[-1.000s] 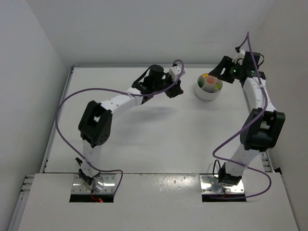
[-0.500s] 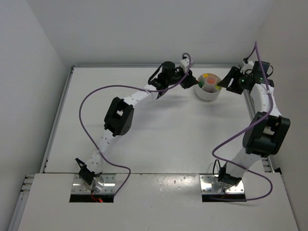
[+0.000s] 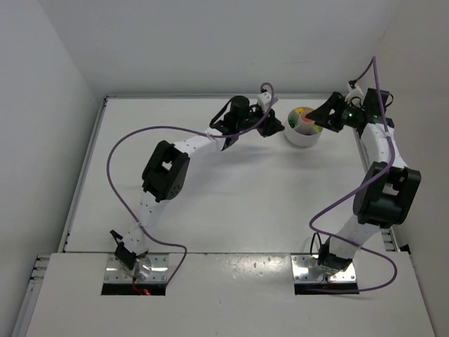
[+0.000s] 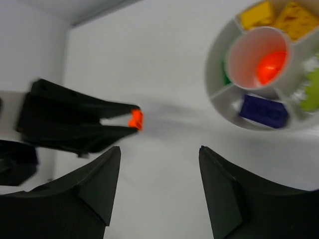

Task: Sort the legos into containers by color

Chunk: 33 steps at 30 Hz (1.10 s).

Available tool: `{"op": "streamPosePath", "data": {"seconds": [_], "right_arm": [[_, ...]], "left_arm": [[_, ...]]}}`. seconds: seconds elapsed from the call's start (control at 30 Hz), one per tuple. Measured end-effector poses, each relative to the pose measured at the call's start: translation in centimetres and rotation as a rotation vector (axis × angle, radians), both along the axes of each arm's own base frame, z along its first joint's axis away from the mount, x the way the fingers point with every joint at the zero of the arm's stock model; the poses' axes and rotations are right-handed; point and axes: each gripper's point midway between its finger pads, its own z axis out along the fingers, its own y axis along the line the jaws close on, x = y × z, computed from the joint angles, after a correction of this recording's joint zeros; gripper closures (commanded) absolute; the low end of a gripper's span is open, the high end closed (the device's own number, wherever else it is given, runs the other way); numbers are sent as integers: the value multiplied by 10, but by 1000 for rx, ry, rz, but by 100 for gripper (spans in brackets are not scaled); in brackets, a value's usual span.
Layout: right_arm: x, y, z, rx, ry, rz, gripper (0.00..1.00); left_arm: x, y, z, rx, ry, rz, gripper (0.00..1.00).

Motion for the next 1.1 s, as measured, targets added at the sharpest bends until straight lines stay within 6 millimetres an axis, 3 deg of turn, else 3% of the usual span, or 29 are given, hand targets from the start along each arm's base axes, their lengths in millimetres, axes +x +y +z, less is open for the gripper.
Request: {"op": "streamPosePath", "data": {"seconds": [0.13,0.27,0.43,0.57,0.87,1.1], "right_arm": [[-2,42,9,239,-4,79,36],[-21,94,-7,471,138,187,36],[-53,159,-20,590,290,376,36],[-75,196,-16,623,341,522,32],[-80,200,1,678,361,584,27],[-87,200,7,701,385,621,28]], "left_arm": [[-39,29,3,37,31,-15,100],[-79,62,43,23,-22,-26,100],[-120,92,104,-25,-162,-35,100],[-136,100,118,-32,-211,-37,100],[-139,118,60,89,-124,3,100],[-135,126,57,105,-130,29,100]]}}
